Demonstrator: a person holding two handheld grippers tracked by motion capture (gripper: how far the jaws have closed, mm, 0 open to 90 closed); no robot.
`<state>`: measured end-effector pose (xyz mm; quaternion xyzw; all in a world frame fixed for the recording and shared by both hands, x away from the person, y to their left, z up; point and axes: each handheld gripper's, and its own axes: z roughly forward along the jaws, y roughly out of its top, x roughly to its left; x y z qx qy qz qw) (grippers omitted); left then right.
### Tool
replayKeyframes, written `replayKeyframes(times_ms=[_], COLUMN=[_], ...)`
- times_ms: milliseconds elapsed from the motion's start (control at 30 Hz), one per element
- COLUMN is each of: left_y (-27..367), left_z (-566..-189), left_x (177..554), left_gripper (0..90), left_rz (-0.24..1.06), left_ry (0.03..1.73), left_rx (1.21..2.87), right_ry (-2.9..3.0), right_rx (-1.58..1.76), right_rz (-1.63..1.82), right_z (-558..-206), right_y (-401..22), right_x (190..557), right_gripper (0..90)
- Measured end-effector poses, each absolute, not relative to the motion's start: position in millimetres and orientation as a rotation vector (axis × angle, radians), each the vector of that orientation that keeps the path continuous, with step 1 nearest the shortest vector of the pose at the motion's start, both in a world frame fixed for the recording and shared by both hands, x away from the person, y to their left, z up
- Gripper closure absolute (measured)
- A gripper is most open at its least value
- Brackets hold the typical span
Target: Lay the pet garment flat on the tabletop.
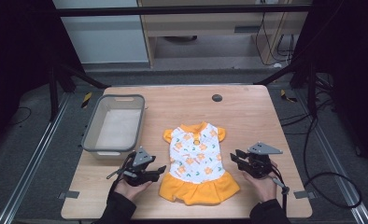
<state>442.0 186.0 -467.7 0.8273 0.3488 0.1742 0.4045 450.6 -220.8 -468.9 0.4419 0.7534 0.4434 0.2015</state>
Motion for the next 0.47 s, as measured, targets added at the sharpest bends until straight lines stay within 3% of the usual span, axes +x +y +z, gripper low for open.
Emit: replayKeyframes(times_ms=[233,467], left_y=[217.3,237.9], left_z=[-468.4,-471.7], left_x=[424.3,418.9], left_gripper=[34.5,32.1], left_rz=[0.456,0.470], left_ry=[0.925,0.961], left_rx=[2.059,2.033], right_ry=[2.066,2.044], right_rx=[1.281,1.310], right_rz=[1.195,1.171], right_z=[-473.0,-475.2], right_y=[-236.6,-251.3], right_x=[445.3,437.1], right_gripper=[54.6,50.4])
